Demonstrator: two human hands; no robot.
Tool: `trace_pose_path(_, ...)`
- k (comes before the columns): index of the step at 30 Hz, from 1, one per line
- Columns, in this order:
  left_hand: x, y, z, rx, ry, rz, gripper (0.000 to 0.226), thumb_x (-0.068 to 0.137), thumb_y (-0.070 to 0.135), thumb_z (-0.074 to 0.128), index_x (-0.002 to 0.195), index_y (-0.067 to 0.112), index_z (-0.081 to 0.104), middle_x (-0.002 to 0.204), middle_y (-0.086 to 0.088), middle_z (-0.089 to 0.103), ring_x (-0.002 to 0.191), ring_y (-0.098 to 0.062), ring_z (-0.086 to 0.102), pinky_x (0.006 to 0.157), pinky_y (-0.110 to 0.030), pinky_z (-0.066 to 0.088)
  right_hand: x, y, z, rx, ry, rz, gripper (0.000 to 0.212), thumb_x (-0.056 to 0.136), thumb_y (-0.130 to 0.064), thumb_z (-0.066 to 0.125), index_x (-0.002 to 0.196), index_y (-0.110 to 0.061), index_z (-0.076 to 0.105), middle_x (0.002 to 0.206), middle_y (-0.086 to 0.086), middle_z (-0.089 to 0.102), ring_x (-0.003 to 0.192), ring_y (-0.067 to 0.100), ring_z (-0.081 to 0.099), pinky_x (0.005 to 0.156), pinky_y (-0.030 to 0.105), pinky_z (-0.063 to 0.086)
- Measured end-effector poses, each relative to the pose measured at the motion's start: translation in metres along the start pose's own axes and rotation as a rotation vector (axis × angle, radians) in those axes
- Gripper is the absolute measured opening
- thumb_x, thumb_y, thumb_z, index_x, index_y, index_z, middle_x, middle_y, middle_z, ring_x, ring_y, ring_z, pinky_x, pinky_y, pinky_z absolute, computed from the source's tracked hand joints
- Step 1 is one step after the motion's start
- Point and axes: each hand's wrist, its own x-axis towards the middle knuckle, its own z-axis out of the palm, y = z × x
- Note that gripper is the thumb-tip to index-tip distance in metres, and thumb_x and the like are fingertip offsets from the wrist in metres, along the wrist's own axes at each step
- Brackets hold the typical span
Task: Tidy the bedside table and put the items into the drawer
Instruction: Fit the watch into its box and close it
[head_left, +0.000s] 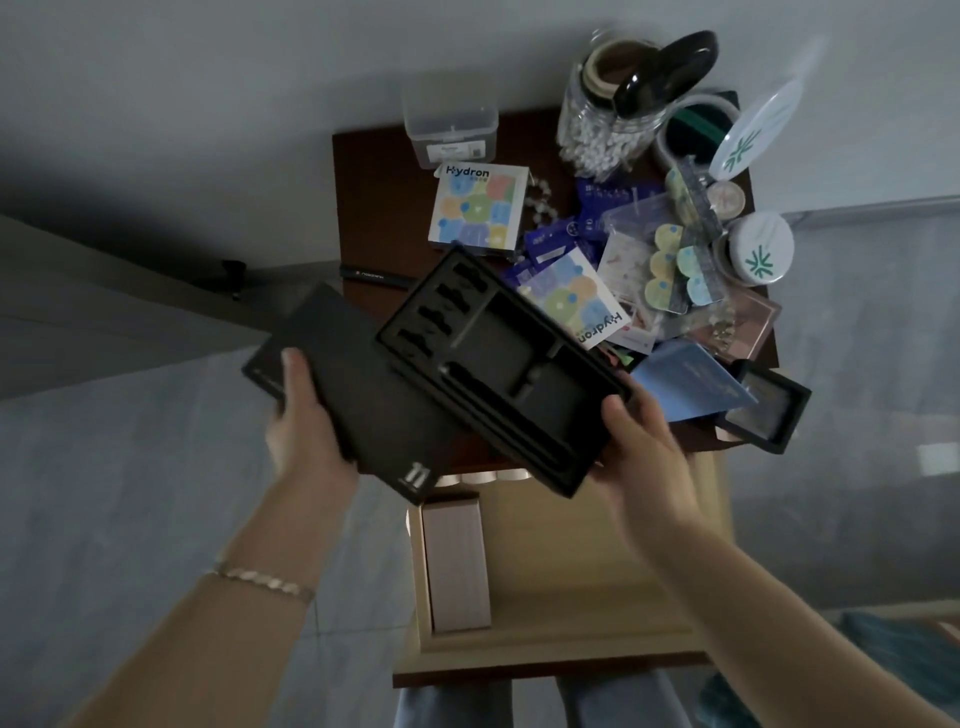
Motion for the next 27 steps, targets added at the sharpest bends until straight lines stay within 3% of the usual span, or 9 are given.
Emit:
trace_pose_path(2, -0.006, -0.011, 0.006, 0.025, -0.087, -0.066, 0.045, 0.082, 0.062, 0.053, 0.103, 0.024, 0.064, 0.094, 0.001, 0.072, 0.085, -0.022, 0.069, 0.075, -0.043, 0.056, -0.002, 0.013, 0.016, -0.038, -0.040, 0.003, 0.031, 0.096, -0.012, 0.043, 0.123, -0.029, 0.045, 0.104, -0.001, 0.061, 0.095, 0.017, 0.061, 0.080, 0.036, 0.054)
trace_pose_path(5, -0.017, -0.016, 0.008, 0.038, -0.123, -0.045, 0.051, 0.083, 0.069, 0.040, 0.096, 0.026, 0.065, 0.090, 0.001, 0.071, 0.088, -0.024, 0.068, 0.078, -0.043, 0.055, -0.007, 0.032, 0.034, -0.154, -0.080, -0.013, 0.030, 0.095, -0.011, 0.045, 0.122, -0.024, 0.048, 0.102, 0.001, 0.063, 0.091, 0.011, 0.063, 0.076, 0.027, 0.056)
trace_pose_path(9, -0.019, -0.012, 0.000, -0.030, -0.241, 0.043, 0.051, 0.085, 0.070, 0.028, 0.086, 0.036, 0.065, 0.080, 0.012, 0.072, 0.091, -0.015, 0.064, 0.079, -0.034, 0.050, -0.012, 0.056, 0.047, -0.297, -0.102, -0.073, 0.030, 0.094, -0.011, 0.049, 0.114, -0.033, 0.052, 0.111, 0.000, 0.063, 0.105, 0.014, 0.060, 0.093, 0.036, 0.050)
trace_pose_path(12, -0.015, -0.006, -0.013, 0.073, -0.267, 0.171, 0.065, 0.074, 0.075, 0.045, 0.121, 0.030, 0.053, 0.115, 0.005, 0.064, 0.107, -0.016, 0.059, 0.090, -0.037, 0.048, -0.013, 0.068, 0.055, -0.390, -0.119, -0.099, 0.031, 0.094, -0.015, 0.050, 0.112, -0.040, 0.050, 0.112, -0.001, 0.063, 0.107, 0.014, 0.059, 0.092, 0.036, 0.050)
trace_pose_path(15, -0.001, -0.004, -0.029, 0.095, -0.162, 0.240, 0.063, 0.078, 0.042, 0.068, 0.131, 0.020, 0.043, 0.124, -0.001, 0.058, 0.109, -0.020, 0.061, 0.089, -0.040, 0.052, -0.011, 0.072, 0.062, -0.487, -0.217, -0.095, 0.031, 0.094, -0.021, 0.050, 0.121, -0.036, 0.048, 0.110, -0.007, 0.063, 0.102, 0.009, 0.061, 0.088, 0.031, 0.052)
trace_pose_path(18, 0.013, -0.002, -0.042, 0.070, -0.093, 0.202, 0.049, 0.081, 0.032, 0.069, 0.124, 0.017, 0.050, 0.118, -0.003, 0.062, 0.103, -0.020, 0.065, 0.088, -0.042, 0.053, 0.001, 0.065, 0.052, -0.966, -0.142, -0.268, 0.040, 0.092, -0.033, 0.051, 0.131, -0.030, 0.045, 0.123, -0.009, 0.048, 0.114, 0.007, 0.049, 0.090, 0.021, 0.043)
trace_pose_path(21, 0.024, 0.000, -0.051, 0.099, -0.085, 0.152, 0.051, 0.079, 0.035, 0.070, 0.123, 0.019, 0.051, 0.116, -0.003, 0.063, 0.102, -0.022, 0.064, 0.088, -0.044, 0.053, 0.022, 0.058, 0.035, -1.448, 0.069, -0.411, 0.063, 0.084, -0.040, 0.061, 0.138, -0.023, 0.033, 0.134, 0.002, 0.034, 0.125, 0.020, 0.031, 0.100, 0.032, 0.036)
trace_pose_path(24, 0.028, 0.000, -0.054, 0.131, -0.113, 0.136, 0.053, 0.077, 0.034, 0.072, 0.124, 0.021, 0.050, 0.115, -0.001, 0.064, 0.101, -0.021, 0.064, 0.086, -0.043, 0.053, 0.039, 0.061, 0.031, -1.645, 0.010, -0.393, 0.072, 0.081, -0.042, 0.065, 0.138, -0.021, 0.027, 0.139, 0.002, 0.031, 0.129, 0.023, 0.030, 0.101, 0.035, 0.036)
trace_pose_path(27, 0.026, -0.002, -0.054, 0.166, -0.153, 0.127, 0.049, 0.080, 0.033, 0.070, 0.123, 0.023, 0.050, 0.113, 0.001, 0.063, 0.100, -0.018, 0.064, 0.079, -0.036, 0.053, 0.047, 0.064, 0.030, -1.701, -0.003, -0.432, 0.065, 0.083, -0.034, 0.064, 0.137, -0.022, 0.030, 0.137, -0.001, 0.038, 0.127, 0.022, 0.032, 0.097, 0.033, 0.039)
